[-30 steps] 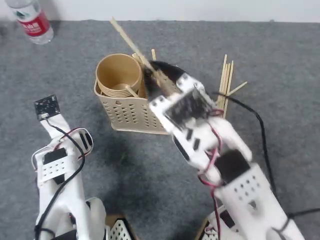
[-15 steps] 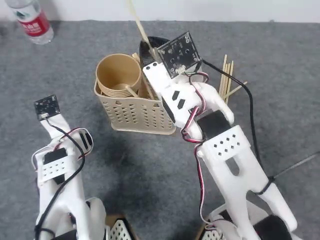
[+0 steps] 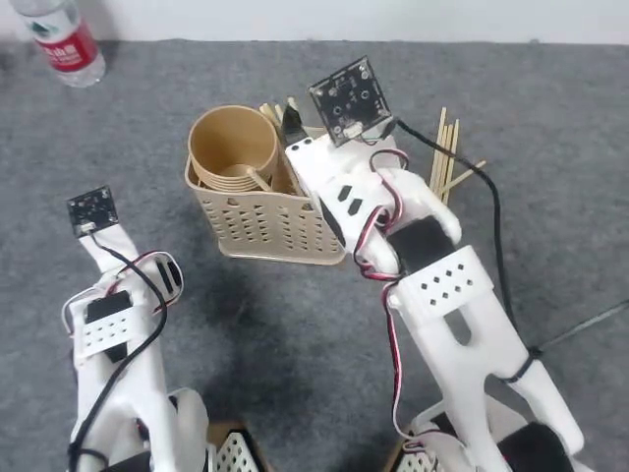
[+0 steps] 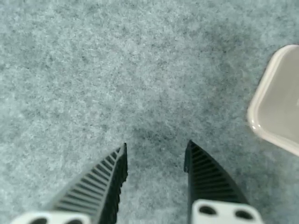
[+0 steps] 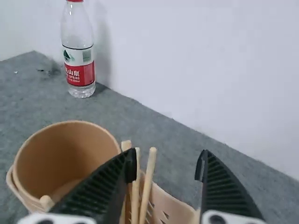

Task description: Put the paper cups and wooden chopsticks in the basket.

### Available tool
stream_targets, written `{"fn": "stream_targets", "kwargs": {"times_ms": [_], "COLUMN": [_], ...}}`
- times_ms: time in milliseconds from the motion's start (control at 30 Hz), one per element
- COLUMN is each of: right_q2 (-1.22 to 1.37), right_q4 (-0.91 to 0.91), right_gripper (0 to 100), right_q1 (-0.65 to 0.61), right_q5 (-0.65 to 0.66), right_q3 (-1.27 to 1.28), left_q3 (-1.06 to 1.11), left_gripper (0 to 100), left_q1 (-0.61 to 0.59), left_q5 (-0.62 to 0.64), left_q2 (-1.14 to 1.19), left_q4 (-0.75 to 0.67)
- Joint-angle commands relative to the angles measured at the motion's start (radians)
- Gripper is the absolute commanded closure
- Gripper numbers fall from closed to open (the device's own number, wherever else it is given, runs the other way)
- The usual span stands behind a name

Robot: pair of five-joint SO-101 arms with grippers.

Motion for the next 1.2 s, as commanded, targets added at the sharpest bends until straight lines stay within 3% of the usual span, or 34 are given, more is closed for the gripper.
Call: {"fn": "stream_targets", "kwargs": {"times_ms": [0, 333, 400, 500, 700, 933, 1167], "right_q2": [-0.102, -0.211, -0.163, -0.079, 0.019, 0.028, 0.038], "right_q4": [0.104, 0.446, 0.513, 0.581, 0.453, 0.252, 0.151], "right_gripper": [79.7, 79.7, 79.7, 80.3, 92.4, 83.8, 84.3], "right_q1": [0.045, 0.414, 0.447, 0.421, 0.371, 0.392, 0.392], "right_q5": [-0.014, -0.006, 0.011, 0.140, 0.288, 0.368, 0.374], "right_q3": [-0.098, -0.091, -0.051, 0.055, 0.296, 0.532, 0.666], "left_q3": [-0.008, -0.008, -0.008, -0.008, -0.008, -0.008, -0.008], "left_gripper": [81, 81, 81, 81, 81, 81, 81], "left_q1": [0.008, 0.008, 0.008, 0.008, 0.008, 0.008, 0.008], "left_q5": [-0.002, -0.002, -0.002, -0.002, -0.002, -0.002, -0.002], "left_q2": [-0.008, -0.008, -0.008, -0.008, -0.008, -0.008, -0.008], "left_q4": [-0.018, -0.018, -0.018, -0.018, -0.018, -0.018, -0.018]}}
